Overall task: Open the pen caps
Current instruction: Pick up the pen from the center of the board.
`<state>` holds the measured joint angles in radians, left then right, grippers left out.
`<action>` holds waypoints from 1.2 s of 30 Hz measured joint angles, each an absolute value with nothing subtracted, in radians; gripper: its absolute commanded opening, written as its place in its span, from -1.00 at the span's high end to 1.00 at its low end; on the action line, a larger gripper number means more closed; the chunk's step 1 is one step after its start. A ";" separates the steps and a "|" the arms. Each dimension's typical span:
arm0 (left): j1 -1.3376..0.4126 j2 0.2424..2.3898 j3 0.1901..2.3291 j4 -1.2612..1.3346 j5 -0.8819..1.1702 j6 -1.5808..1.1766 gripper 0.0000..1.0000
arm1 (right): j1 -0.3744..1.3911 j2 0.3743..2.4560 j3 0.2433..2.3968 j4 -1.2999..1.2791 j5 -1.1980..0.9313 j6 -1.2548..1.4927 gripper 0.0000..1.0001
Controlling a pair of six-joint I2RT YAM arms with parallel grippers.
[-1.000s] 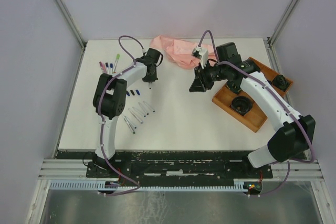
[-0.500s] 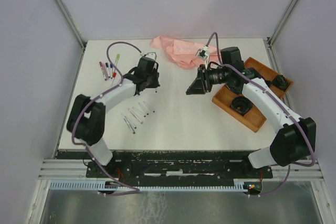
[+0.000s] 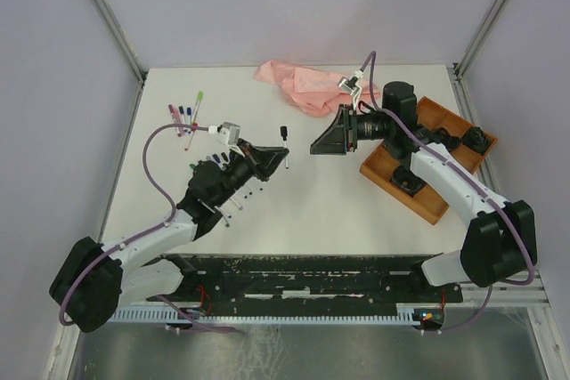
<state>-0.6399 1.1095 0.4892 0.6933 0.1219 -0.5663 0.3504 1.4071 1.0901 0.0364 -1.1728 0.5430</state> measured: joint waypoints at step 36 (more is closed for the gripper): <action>-0.794 1.175 0.419 1.209 0.035 -0.712 0.94 | 0.504 1.377 0.895 0.469 -1.098 0.678 0.70</action>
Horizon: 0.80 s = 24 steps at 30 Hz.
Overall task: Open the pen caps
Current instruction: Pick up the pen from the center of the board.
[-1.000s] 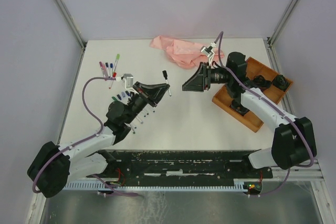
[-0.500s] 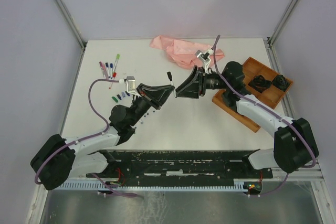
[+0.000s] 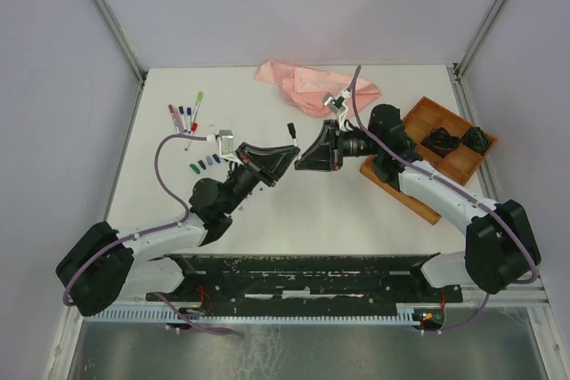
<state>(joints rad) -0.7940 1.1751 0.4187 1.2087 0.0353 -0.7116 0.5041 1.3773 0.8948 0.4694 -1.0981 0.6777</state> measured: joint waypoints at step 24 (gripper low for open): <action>-0.671 1.037 0.623 0.711 0.090 -0.739 -0.48 | 0.504 1.377 0.976 0.221 -1.098 0.521 1.00</action>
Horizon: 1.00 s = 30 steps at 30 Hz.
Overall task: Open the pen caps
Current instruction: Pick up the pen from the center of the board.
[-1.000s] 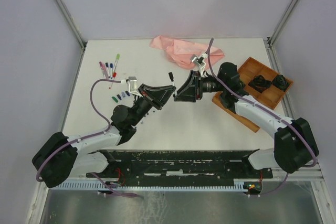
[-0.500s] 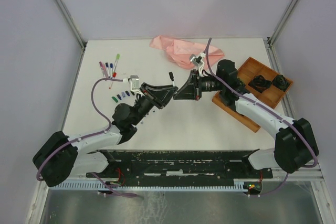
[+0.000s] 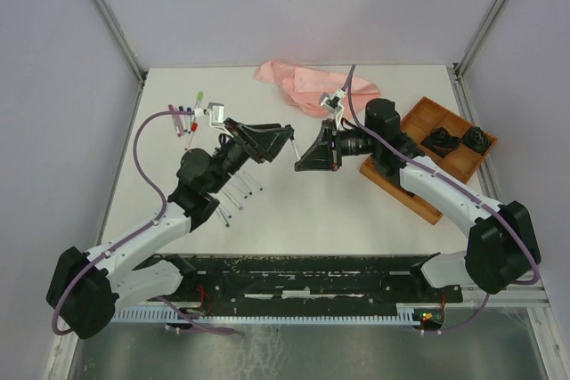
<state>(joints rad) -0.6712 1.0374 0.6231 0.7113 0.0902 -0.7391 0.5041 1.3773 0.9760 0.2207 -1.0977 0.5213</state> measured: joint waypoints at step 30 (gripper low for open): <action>-0.574 1.127 0.689 0.688 0.373 -0.849 0.94 | 0.504 1.377 0.999 0.116 -1.093 0.445 0.26</action>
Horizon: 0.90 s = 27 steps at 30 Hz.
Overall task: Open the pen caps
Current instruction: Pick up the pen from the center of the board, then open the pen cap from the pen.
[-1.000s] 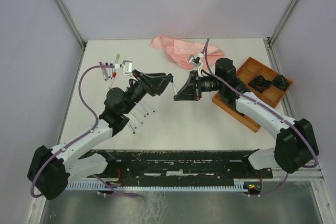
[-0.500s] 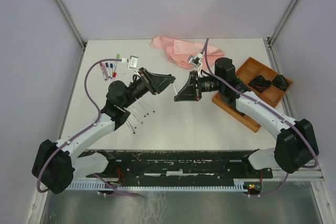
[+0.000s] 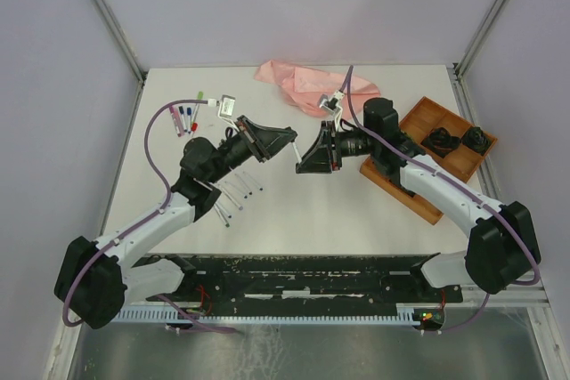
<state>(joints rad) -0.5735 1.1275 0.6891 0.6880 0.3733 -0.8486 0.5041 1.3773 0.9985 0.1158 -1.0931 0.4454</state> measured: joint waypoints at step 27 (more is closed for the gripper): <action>-0.503 1.187 0.636 0.814 0.435 -0.892 0.94 | 0.511 1.425 0.950 0.386 -0.988 0.655 1.00</action>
<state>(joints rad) -0.5030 1.1870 0.6365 0.8139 0.4355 -0.8921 0.5110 1.4254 0.9497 0.3859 -0.9878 0.6548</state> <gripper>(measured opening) 0.228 0.038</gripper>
